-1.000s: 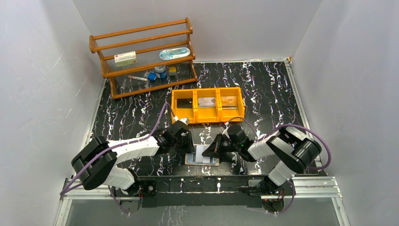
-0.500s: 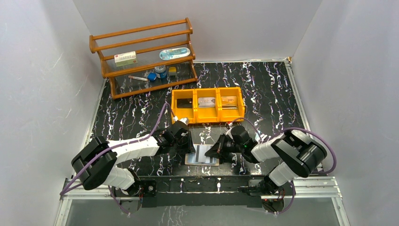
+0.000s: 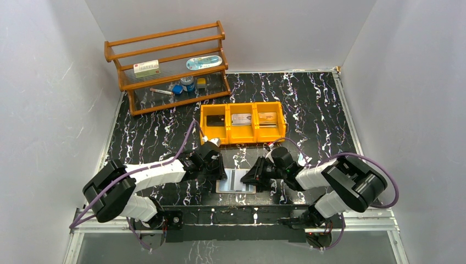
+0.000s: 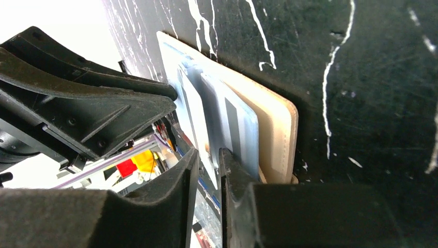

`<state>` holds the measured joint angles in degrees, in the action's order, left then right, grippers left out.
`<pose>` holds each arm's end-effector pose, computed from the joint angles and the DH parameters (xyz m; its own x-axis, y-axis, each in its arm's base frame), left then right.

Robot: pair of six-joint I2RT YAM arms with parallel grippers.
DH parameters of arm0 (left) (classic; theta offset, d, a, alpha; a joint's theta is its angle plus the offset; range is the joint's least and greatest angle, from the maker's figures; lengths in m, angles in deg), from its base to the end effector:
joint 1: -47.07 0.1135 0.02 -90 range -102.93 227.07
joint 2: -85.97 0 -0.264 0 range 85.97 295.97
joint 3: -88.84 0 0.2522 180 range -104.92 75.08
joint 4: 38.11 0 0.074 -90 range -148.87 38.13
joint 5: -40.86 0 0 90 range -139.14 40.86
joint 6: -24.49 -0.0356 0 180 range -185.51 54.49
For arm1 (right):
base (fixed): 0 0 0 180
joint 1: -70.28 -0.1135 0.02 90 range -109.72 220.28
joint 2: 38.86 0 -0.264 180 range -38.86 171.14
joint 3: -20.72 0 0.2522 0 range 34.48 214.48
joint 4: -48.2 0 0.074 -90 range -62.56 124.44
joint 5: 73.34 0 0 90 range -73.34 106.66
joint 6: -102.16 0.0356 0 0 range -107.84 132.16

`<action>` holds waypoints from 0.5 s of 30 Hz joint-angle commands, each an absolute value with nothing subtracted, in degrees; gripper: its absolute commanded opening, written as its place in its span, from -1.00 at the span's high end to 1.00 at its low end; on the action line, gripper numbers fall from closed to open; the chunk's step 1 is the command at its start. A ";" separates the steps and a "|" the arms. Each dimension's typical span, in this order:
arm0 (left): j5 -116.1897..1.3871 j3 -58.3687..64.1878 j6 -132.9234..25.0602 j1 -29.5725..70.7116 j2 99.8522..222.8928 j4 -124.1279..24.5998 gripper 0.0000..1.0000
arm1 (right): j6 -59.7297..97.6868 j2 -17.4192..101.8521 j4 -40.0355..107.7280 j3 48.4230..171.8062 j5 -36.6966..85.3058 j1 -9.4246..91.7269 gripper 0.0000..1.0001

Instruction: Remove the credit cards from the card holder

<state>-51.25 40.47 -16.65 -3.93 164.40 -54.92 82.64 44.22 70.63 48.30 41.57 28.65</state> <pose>0.1628 -0.2031 0.1658 -0.8990 -0.0858 -0.4295 0.1755 0.8280 -0.5325 0.1546 0.1574 0.1097 -0.9528 0.2968 -0.0634 0.0949 0.4898 0.8666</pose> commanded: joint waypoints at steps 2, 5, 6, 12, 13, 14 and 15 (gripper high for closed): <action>-50.99 40.76 -18.32 -4.30 163.05 -60.15 0.71 | 83.10 46.99 74.94 50.46 42.35 28.81 0.39; -51.16 40.88 -18.18 -4.38 163.21 -60.04 0.71 | 83.73 49.49 77.58 51.25 43.92 28.81 0.41; -51.16 40.94 -18.14 -4.41 163.29 -59.96 0.71 | 83.91 50.18 78.42 51.66 44.44 28.72 0.43; -50.72 41.13 -17.90 -4.35 162.89 -60.08 0.73 | 84.05 51.21 79.34 51.68 43.59 28.63 0.74; -50.38 41.18 -17.71 -4.41 162.33 -60.18 0.73 | 84.06 50.95 79.01 51.50 43.19 28.67 0.80; -49.97 41.27 -17.62 -4.37 161.74 -60.17 0.73 | 83.93 50.66 78.55 51.31 42.79 28.69 0.84; -49.74 41.28 -17.72 -4.42 161.14 -60.07 0.73 | 83.75 50.41 77.80 51.16 42.40 28.66 0.88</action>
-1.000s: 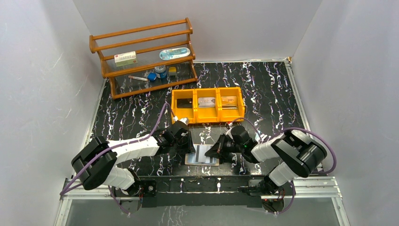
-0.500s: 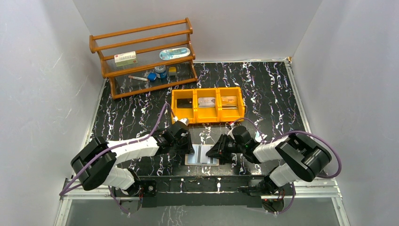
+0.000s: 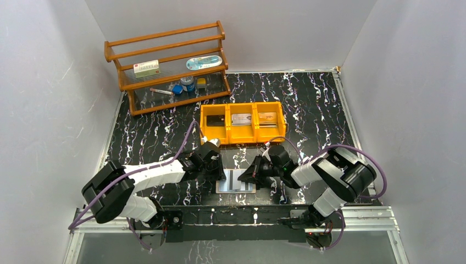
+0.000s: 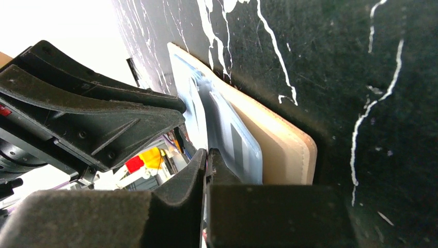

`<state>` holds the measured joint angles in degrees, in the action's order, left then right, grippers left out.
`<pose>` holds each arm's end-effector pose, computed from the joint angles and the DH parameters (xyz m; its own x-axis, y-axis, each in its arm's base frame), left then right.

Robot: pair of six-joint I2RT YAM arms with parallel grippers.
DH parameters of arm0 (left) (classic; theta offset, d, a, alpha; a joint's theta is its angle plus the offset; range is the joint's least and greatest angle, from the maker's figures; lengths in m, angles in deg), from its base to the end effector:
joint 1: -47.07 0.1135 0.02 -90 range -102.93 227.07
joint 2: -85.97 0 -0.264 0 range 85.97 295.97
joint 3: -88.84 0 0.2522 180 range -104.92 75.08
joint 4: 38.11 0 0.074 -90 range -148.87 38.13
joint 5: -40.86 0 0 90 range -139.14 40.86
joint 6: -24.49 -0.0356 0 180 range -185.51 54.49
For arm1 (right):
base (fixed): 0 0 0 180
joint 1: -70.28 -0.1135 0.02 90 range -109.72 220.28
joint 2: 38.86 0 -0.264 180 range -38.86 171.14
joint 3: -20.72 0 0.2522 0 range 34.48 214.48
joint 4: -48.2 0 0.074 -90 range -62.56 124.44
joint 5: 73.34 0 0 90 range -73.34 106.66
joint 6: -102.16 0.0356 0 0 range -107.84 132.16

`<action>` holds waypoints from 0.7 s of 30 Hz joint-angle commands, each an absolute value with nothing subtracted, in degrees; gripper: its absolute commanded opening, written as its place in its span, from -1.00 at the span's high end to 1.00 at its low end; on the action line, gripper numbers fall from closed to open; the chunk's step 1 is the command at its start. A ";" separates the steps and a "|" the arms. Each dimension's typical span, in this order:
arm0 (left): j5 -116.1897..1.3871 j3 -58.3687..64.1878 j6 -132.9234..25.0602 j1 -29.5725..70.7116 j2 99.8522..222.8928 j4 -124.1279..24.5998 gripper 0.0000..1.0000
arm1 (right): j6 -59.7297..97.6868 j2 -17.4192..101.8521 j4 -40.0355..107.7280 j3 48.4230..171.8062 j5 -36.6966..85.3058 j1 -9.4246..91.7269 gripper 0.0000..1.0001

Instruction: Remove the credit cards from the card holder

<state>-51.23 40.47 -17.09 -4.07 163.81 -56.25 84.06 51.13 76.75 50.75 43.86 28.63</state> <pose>0.1608 -0.2016 0.1666 -0.9012 -0.0730 -0.4273 0.1800 0.8336 -0.5222 0.1658 0.1693 0.1041 -0.9599 0.2777 -0.0387 0.0959 0.4551 0.8852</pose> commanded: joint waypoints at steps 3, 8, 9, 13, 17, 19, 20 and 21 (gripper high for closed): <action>-49.50 39.60 -18.17 -4.39 159.91 -60.11 0.67 | 83.32 49.46 76.04 50.58 41.28 28.65 0.96; -49.82 36.12 -20.37 -4.36 158.77 -60.04 0.43 | 83.29 48.26 74.61 49.59 40.45 28.65 1.00; -50.49 35.49 -20.92 -4.41 158.85 -60.00 0.40 | 83.23 48.00 74.30 49.43 40.28 28.69 1.00; -54.18 33.96 -22.00 -4.43 161.39 -59.28 0.37 | 82.85 47.35 73.29 49.46 40.03 28.67 1.00; -55.67 34.49 -21.56 -4.85 164.05 -58.50 0.38 | 82.87 47.05 73.20 49.50 40.01 28.68 0.99; -56.44 35.26 -21.16 -4.95 166.26 -58.46 0.38 | 82.91 46.87 72.91 49.59 39.91 28.70 0.96; -56.82 35.58 -21.15 -5.08 167.30 -58.68 0.38 | 82.92 46.91 72.74 49.64 39.99 28.67 0.95; -56.59 36.08 -20.77 -5.42 168.38 -59.28 0.40 | 82.87 46.99 72.68 49.68 40.06 28.67 0.95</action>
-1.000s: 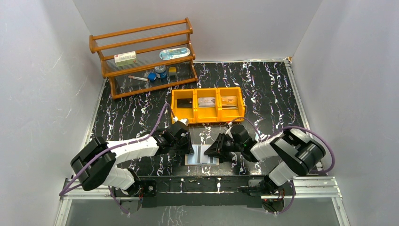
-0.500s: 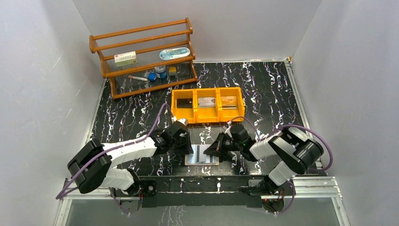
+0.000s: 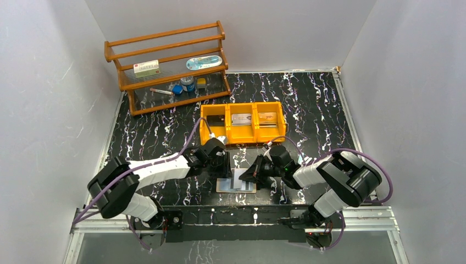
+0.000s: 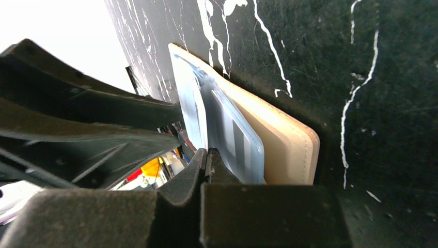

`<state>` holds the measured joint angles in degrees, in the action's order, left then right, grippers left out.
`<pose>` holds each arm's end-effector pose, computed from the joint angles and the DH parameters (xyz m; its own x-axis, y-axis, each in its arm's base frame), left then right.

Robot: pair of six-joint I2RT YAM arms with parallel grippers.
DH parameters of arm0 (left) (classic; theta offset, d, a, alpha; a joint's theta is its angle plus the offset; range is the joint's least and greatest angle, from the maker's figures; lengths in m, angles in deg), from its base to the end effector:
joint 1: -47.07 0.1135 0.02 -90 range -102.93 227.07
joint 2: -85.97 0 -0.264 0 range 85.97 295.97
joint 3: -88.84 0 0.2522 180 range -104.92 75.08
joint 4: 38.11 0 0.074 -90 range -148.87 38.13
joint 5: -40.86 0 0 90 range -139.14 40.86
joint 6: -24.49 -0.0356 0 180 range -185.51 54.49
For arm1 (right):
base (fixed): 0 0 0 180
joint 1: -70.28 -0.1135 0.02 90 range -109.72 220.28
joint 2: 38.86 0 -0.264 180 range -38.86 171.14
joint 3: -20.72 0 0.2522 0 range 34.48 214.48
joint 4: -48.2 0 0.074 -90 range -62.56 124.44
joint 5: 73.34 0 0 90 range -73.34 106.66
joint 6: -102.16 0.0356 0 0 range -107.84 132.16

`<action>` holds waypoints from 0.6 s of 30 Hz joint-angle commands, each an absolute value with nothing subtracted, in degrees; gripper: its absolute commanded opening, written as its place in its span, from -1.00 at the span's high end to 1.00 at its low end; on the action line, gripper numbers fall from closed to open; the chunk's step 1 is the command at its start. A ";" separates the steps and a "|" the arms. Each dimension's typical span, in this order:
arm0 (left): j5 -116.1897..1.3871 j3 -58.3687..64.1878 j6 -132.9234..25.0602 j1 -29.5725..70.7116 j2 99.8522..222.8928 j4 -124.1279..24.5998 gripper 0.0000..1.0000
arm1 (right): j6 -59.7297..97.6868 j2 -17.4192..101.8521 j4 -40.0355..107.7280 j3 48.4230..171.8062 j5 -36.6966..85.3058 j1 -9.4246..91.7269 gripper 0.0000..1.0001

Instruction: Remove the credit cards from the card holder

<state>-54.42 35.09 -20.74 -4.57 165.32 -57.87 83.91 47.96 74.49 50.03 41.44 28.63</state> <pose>0.1684 -0.2181 0.1861 -0.8916 -0.0034 -0.4527 0.2718 0.7957 -0.5413 0.1633 0.1652 0.1093 -0.9487 0.3102 -0.0615 0.0950 0.4650 0.8802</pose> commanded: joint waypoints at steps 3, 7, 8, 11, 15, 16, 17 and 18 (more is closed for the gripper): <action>-55.37 37.99 -18.87 -6.45 169.91 -59.63 0.41 | 82.83 47.08 72.44 49.82 40.13 28.67 0.95; -51.84 37.80 -17.71 -8.90 172.98 -62.59 0.44 | 82.65 46.89 71.75 50.15 39.66 28.64 0.90; -50.39 37.62 -17.36 -9.34 173.45 -63.56 0.45 | 82.51 46.65 71.38 50.39 39.66 28.66 0.88; -49.19 37.67 -16.71 -9.70 174.11 -64.60 0.47 | 81.38 46.06 70.74 51.32 40.13 28.62 0.80; -48.20 37.96 -16.10 -9.80 173.59 -64.62 0.48 | 80.72 46.33 70.66 52.94 41.71 28.65 0.73; -47.93 38.05 -16.04 -9.85 173.43 -64.69 0.49 | 80.65 46.57 71.10 53.08 42.27 28.66 0.69; -47.67 38.15 -15.99 -9.86 173.20 -64.70 0.49 | 80.66 46.74 71.54 53.30 42.75 28.64 0.65; -47.46 38.16 -15.95 -9.86 172.92 -64.78 0.49 | 80.62 47.05 71.99 53.55 43.35 28.61 0.60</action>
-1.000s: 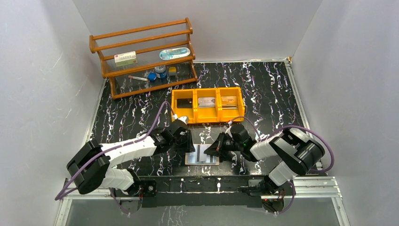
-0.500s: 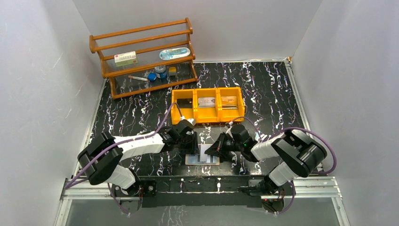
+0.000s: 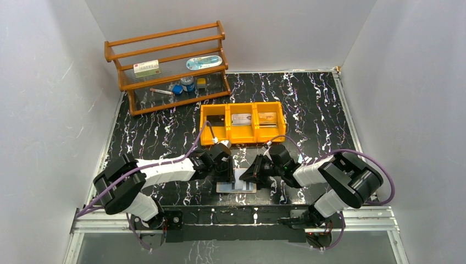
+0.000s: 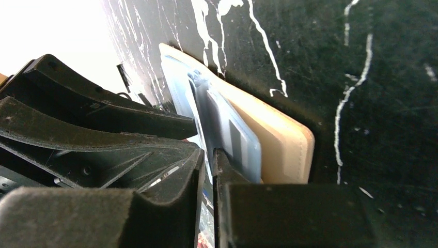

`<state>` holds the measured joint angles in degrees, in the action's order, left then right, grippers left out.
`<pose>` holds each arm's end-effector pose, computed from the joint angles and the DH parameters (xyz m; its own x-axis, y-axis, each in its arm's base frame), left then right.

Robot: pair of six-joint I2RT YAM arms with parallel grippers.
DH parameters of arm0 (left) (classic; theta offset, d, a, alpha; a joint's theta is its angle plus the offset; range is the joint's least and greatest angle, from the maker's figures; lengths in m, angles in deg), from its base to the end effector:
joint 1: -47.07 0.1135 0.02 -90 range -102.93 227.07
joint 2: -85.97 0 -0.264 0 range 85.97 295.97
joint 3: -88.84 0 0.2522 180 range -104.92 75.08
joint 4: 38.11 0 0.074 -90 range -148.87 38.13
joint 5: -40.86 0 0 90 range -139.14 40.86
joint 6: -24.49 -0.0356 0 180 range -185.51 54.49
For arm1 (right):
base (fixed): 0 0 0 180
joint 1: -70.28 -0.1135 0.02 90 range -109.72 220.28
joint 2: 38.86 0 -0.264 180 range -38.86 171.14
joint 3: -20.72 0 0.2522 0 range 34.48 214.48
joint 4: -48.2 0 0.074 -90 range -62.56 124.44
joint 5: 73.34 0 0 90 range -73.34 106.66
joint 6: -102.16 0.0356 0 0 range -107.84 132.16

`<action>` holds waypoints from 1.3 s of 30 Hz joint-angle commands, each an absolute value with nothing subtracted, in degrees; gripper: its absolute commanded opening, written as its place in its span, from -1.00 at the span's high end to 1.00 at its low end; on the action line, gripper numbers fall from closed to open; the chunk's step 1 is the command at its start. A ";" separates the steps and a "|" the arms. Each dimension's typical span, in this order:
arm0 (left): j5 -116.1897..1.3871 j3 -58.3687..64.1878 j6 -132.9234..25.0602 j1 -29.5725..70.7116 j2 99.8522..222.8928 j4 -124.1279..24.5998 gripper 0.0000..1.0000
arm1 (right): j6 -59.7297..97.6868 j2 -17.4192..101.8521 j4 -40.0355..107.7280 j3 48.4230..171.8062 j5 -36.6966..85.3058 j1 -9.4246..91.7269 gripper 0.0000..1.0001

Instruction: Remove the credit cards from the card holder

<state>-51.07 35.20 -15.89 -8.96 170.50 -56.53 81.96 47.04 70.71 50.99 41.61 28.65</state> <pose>0.1570 -0.2351 0.1637 -0.9152 -0.0041 -0.4029 0.2222 0.8290 -0.5132 0.1638 0.1657 0.1106 -0.9541 0.2904 -0.0729 0.0841 0.4936 0.8656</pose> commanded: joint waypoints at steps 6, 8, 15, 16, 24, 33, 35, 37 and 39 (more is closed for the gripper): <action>-47.05 38.23 -15.58 -9.94 171.99 -64.61 0.49 | 81.33 50.38 76.88 55.74 46.63 27.19 0.56; -46.92 38.25 -15.58 -9.91 171.70 -64.61 0.50 | 81.73 51.30 77.64 56.07 46.61 26.85 0.66; -45.23 38.68 -15.01 -9.91 169.44 -65.50 0.51 | 82.68 49.54 76.20 52.57 42.84 26.79 0.89; -44.81 38.70 -14.96 -9.89 168.89 -65.76 0.51 | 82.36 48.97 74.50 52.51 41.99 26.80 0.89; -42.02 34.43 -19.64 -9.82 162.41 -66.53 0.44 | 80.71 48.90 70.01 52.70 41.01 26.83 0.90; -43.28 31.70 -23.57 -9.84 162.08 -63.16 0.42 | 81.01 48.61 70.83 52.32 40.99 26.86 0.90; -43.07 32.31 -23.43 -9.89 162.48 -62.88 0.42 | 81.06 48.60 70.85 52.32 41.05 26.84 0.90; -42.19 33.07 -21.89 -9.88 163.76 -64.30 0.42 | 81.09 48.38 70.92 52.24 41.15 26.84 0.89; -43.51 35.26 -20.55 -9.82 165.96 -63.62 0.42 | 81.07 48.01 70.66 52.23 41.18 26.84 0.90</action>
